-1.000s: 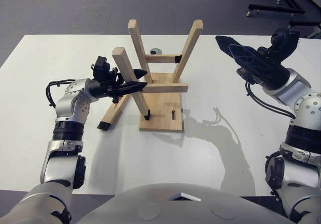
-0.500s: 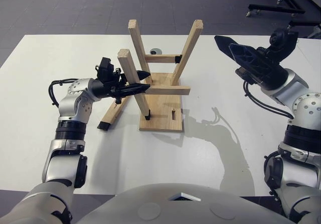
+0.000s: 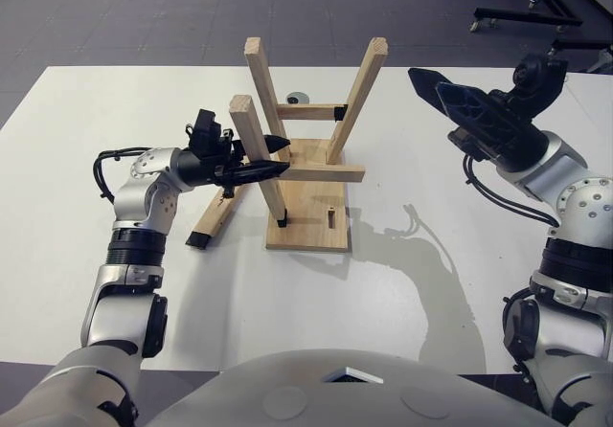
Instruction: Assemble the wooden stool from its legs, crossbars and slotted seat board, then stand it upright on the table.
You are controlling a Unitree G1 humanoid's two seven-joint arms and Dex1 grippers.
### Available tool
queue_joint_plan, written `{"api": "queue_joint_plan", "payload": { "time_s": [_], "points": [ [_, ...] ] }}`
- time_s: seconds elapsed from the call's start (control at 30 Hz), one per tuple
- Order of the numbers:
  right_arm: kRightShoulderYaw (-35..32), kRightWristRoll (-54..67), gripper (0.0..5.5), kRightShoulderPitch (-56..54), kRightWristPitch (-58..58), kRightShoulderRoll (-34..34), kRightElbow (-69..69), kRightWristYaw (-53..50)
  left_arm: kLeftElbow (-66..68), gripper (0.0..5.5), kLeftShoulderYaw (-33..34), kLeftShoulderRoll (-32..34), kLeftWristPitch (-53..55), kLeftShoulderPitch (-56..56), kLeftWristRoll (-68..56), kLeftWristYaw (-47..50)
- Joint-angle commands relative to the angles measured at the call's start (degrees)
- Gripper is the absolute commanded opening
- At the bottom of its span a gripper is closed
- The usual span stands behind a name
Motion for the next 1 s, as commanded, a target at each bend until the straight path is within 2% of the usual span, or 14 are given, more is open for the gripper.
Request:
{"api": "queue_joint_plan", "payload": {
  "time_s": [0.03, 0.43, 0.73, 1.0],
  "points": [
    [-0.1, 0.9, 5.38, -1.1, 0.7, 0.0, -0.4, -0.5, 1.6, 2.10, -2.4, 0.8, -3.1, 2.4, 4.4, 0.1],
    [0.2, 1.3, 5.38, -0.6, 0.5, 0.6, -1.0, -1.2, 1.2, 2.10, -8.2, 1.6, -10.2, 9.1, 9.6, 5.4],
    [0.3, 1.6, 5.38, 0.0, 0.4, 1.3, -1.6, -1.8, -4.6, 2.10, -14.3, 8.1, -4.8, 9.6, 12.8, 7.7],
    [0.1, 1.4, 5.38, 0.5, 0.0, 1.9, -1.8, -1.7, -4.9, 2.10, -20.3, 9.9, -8.6, 15.3, 16.2, 10.8]
  ]
}}
